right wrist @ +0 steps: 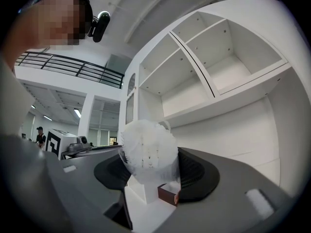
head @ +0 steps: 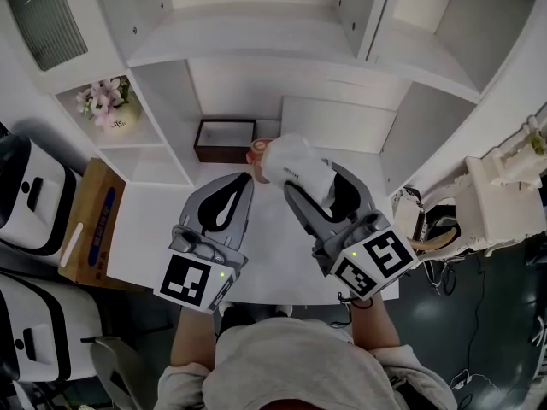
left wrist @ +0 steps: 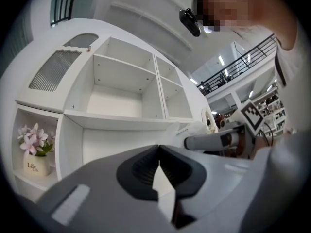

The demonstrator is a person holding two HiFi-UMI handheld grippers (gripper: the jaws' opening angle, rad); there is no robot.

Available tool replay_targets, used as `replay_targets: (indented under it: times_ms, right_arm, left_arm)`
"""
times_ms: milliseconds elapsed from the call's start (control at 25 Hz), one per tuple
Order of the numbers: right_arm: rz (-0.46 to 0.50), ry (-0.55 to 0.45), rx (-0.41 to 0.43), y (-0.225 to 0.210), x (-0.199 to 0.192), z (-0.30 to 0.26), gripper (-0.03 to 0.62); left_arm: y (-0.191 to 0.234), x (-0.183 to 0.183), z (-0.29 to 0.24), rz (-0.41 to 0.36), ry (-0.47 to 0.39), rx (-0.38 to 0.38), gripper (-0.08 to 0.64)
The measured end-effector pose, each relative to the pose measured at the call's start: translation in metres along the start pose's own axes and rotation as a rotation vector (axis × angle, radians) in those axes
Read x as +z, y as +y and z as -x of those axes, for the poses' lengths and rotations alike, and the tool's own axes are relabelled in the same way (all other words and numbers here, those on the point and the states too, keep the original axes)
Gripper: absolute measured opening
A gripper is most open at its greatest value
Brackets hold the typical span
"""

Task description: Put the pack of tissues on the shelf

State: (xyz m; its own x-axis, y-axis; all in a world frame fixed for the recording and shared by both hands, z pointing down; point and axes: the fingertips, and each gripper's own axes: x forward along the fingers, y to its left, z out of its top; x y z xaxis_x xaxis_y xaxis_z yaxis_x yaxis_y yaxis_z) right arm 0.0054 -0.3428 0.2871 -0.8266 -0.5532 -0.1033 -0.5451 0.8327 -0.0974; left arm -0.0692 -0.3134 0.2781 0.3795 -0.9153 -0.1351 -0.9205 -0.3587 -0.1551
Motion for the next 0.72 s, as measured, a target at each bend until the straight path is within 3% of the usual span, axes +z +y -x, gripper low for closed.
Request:
replay_targets:
  times_ms: [720]
  right_arm:
    - [0.093, -0.062, -0.152, 0.017, 0.048, -0.054, 0.262]
  left_arm:
    - [0.059, 0.016, -0.007, 0.048, 0.01, -0.163, 0.002]
